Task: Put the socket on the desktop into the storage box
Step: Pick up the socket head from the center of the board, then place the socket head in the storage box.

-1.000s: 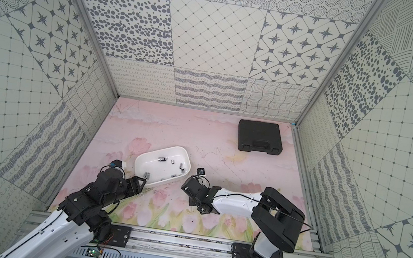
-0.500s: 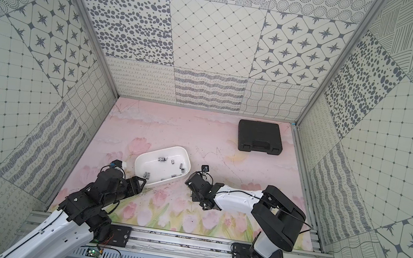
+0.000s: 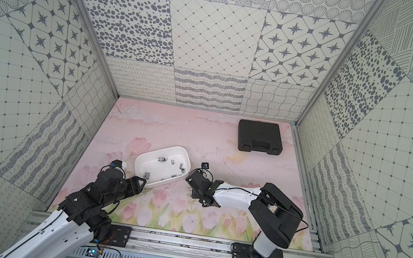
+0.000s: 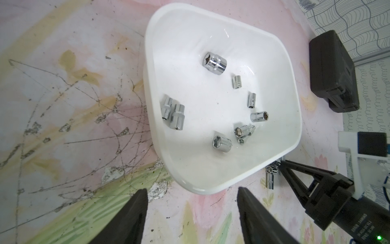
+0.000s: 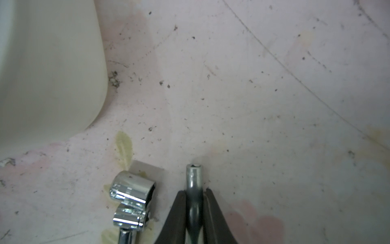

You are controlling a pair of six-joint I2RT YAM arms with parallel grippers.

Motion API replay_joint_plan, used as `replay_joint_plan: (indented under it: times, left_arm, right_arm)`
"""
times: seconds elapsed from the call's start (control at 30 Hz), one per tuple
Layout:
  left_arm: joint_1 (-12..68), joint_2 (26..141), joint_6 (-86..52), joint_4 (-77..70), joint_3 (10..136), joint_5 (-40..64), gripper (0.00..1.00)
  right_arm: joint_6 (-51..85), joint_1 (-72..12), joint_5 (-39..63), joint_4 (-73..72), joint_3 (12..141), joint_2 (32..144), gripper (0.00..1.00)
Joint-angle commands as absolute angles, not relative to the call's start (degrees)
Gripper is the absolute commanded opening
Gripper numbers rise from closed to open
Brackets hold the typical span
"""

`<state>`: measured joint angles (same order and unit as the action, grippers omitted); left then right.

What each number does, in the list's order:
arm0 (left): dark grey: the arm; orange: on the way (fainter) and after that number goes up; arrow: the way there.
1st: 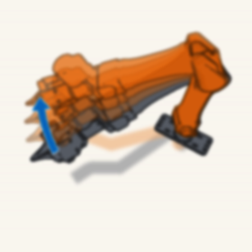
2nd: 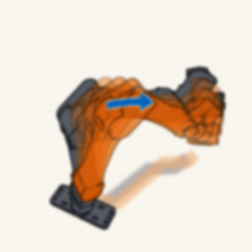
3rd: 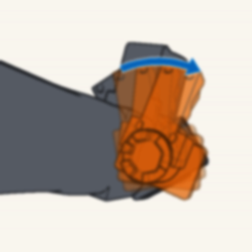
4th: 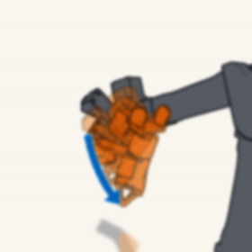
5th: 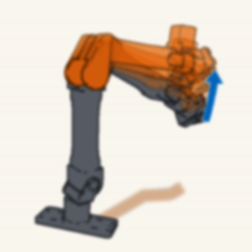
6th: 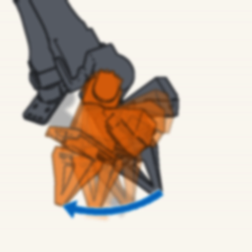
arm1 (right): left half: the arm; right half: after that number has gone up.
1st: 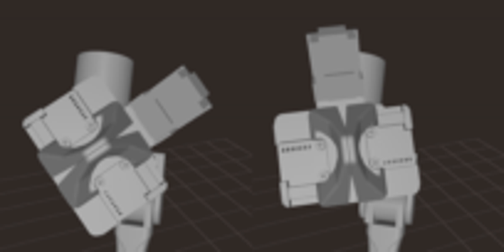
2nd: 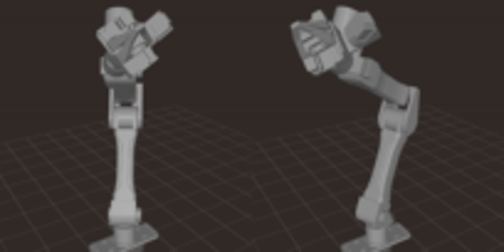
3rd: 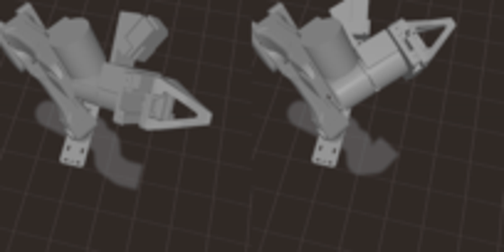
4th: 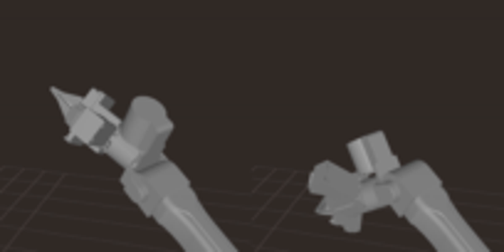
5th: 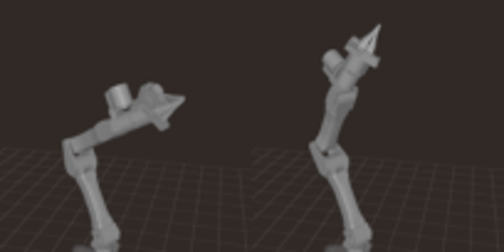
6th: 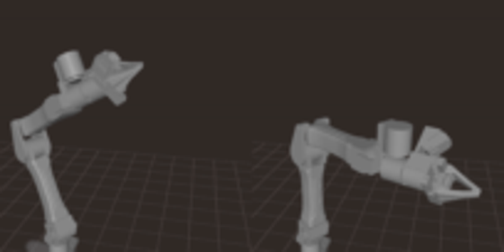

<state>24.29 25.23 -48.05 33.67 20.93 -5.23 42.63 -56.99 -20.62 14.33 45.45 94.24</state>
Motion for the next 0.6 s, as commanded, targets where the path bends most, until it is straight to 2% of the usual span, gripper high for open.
replay_joint_plan:
  times: [0.0,0.17,0.43,0.57]
  left_arm:
    - [24.4,25.3,-48.3,31.7,20.8,-5.0,0.72]
    - [24.5,25.0,-48.4,31.8,20.7,-4.8,0.72]
    - [24.4,25.3,-48.4,31.3,20.5,-4.7,0.72]
    - [24.4,25.7,-48.5,31.0,20.4,-4.7,0.72]
  right_arm:
    - [42.3,-56.7,-20.2,14.6,45.5,95.6,0.12]
    - [42.2,-56.7,-20.2,15.3,45.5,92.5,0.08]
    - [40.4,-56.8,-19.9,18.1,45.5,81.3,0.07]
    - [38.6,-57.0,-18.3,18.4,49.0,79.3,0.07]
